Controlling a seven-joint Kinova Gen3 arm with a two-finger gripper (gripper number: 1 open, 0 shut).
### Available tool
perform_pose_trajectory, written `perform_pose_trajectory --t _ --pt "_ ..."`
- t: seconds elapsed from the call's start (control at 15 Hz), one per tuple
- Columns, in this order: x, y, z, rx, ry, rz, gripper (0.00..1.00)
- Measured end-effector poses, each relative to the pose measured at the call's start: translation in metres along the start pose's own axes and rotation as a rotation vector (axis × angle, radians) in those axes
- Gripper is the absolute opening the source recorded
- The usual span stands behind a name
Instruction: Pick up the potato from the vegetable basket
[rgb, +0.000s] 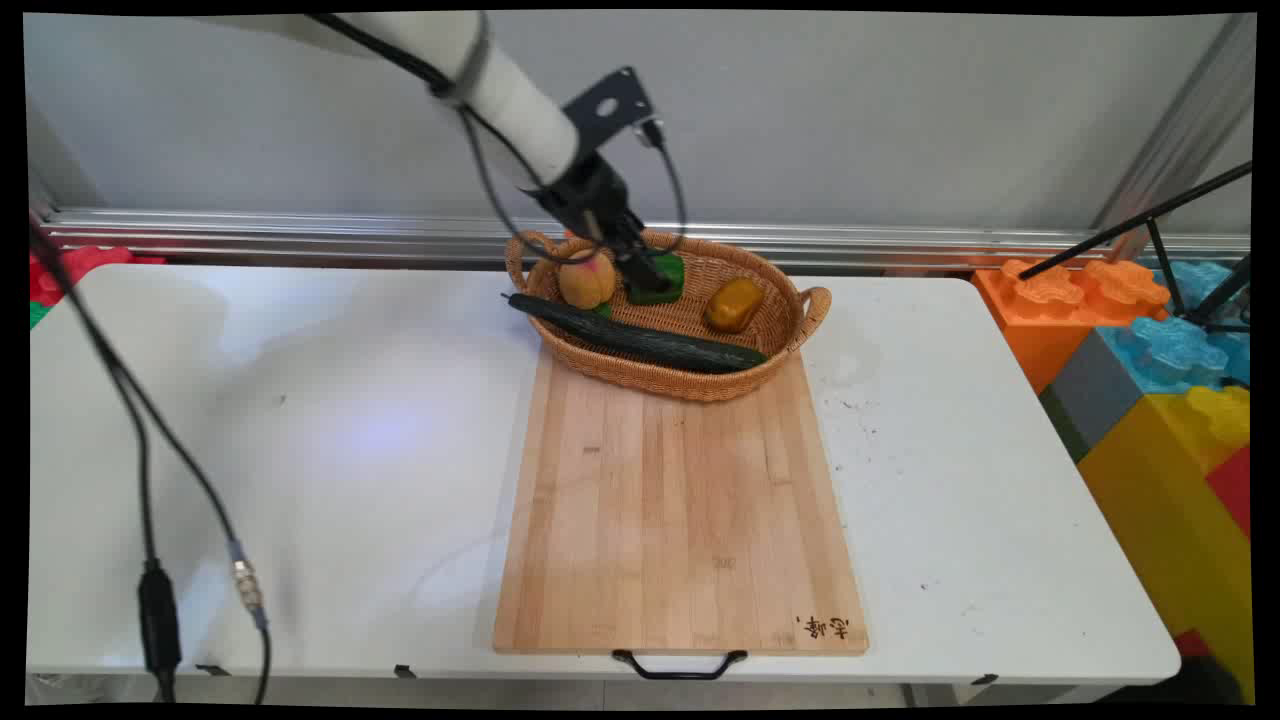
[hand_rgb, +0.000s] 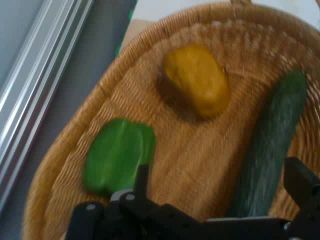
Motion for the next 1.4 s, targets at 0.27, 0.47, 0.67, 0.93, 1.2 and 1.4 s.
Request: perform_pose_trajectory --t 0.27,0.47,0.67,0.93,1.2,1.4 --pt "0.015 0.0 0.043 -0.017 0.023 -0.084 1.0" --pt "0.026 0.001 0.083 -0.028 0.046 -0.164 1.0" --pt "0.029 0.0 0.107 -0.026 0.059 -0.231 1.0" --pt "0.03 -0.003 0.135 -0.019 0.074 -0.32 1.0" --pt "0.029 -0.004 0.161 -0.02 0.088 -0.4 1.0" --pt "0.027 -0.003 0.173 -0.023 0.087 -0.425 1.0"
